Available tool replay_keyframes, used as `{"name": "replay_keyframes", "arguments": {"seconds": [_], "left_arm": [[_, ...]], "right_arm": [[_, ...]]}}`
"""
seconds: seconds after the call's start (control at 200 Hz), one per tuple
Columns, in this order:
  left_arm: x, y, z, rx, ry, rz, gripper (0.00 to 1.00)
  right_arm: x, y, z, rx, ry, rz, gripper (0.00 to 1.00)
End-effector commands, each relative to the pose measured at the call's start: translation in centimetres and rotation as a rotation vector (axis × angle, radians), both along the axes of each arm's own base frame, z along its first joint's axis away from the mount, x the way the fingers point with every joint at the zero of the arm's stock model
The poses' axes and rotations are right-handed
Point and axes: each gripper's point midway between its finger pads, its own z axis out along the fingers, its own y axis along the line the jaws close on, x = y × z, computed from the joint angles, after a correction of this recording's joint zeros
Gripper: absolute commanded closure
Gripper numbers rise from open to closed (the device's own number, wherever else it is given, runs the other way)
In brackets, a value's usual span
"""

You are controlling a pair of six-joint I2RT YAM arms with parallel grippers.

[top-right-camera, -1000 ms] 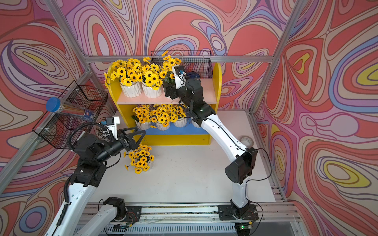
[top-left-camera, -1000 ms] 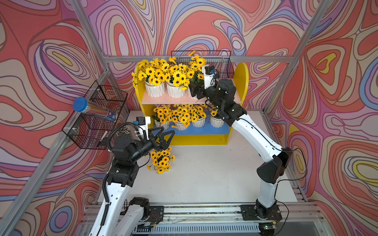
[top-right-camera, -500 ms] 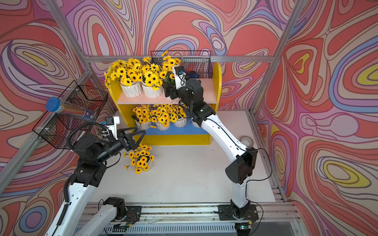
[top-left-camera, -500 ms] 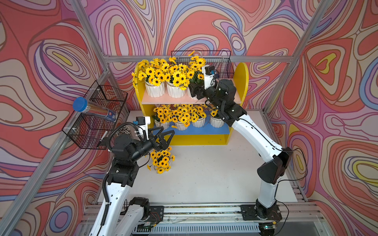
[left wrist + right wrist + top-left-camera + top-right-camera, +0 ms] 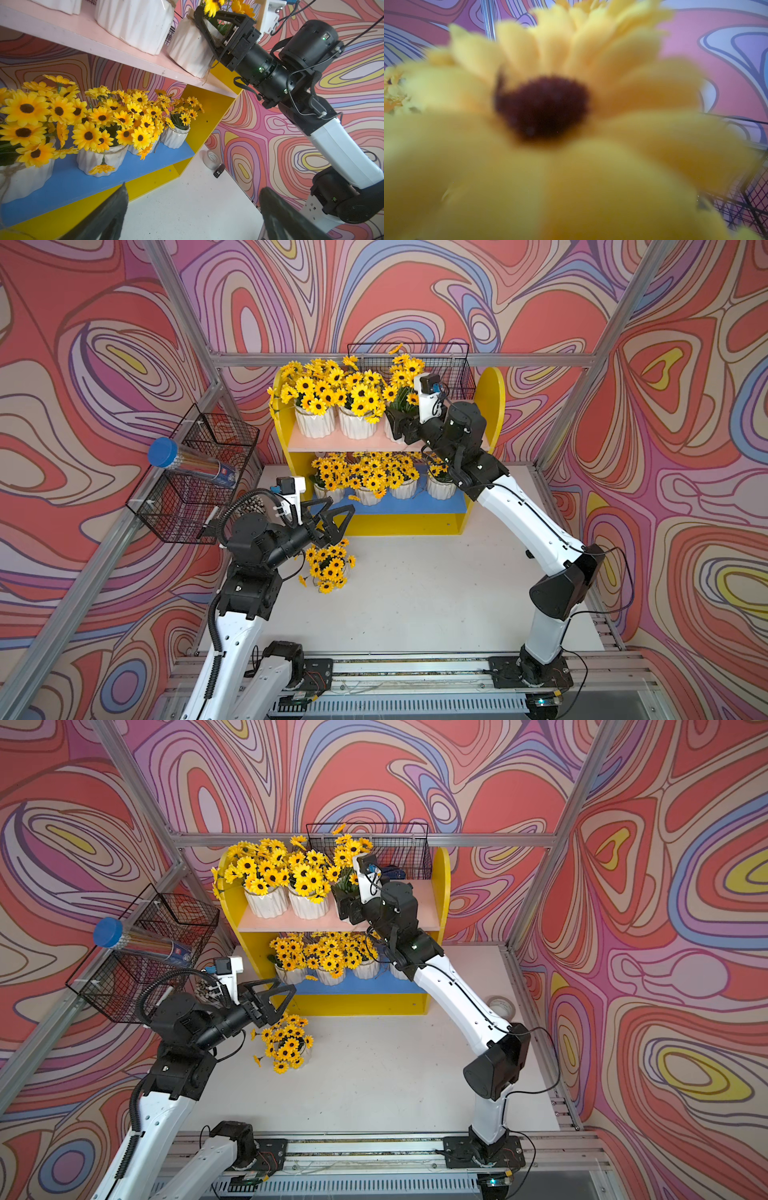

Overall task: Take the sunflower pots off the shelves
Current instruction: Pick up the sunflower pot from the shelf.

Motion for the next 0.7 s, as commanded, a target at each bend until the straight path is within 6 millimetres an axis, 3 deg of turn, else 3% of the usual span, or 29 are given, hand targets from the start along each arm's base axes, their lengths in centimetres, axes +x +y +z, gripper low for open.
{"name": "replay_keyframes", "arguments": {"seconds": [0.0,0.376,0.391,0.466,0.696], "left_arm": [[-0.2,0.1,0.1,0.002,-0.021,-0.004,0.0],[-0.1,0.0,0.2,0.0,-0.021,-0.006,0.0],[-0.2,0.0,0.1,-0.001,-0.02,-0.008,0.0],[-0.1,0.0,0.2,-0.001,-0.021,-0.007,0.0],[-0.1,0.1,0.1,-0.002,-0.019,-0.003,0.0]], "right_arm": [[-1.7,-1.5,4.1,0.042,-0.094,-0.02,1.0],[-3.1,-1.8,5.9,0.062,-0.122,0.013,1.0],[-4.1,-2.4,7.1,0.076,-0.143,0.014,1.0],[-4.8,-2.7,7.7,0.083,-0.152,0.022,1.0],[-5.7,-3.2,7.6,0.077,-0.146,0.024,1.0]]}}
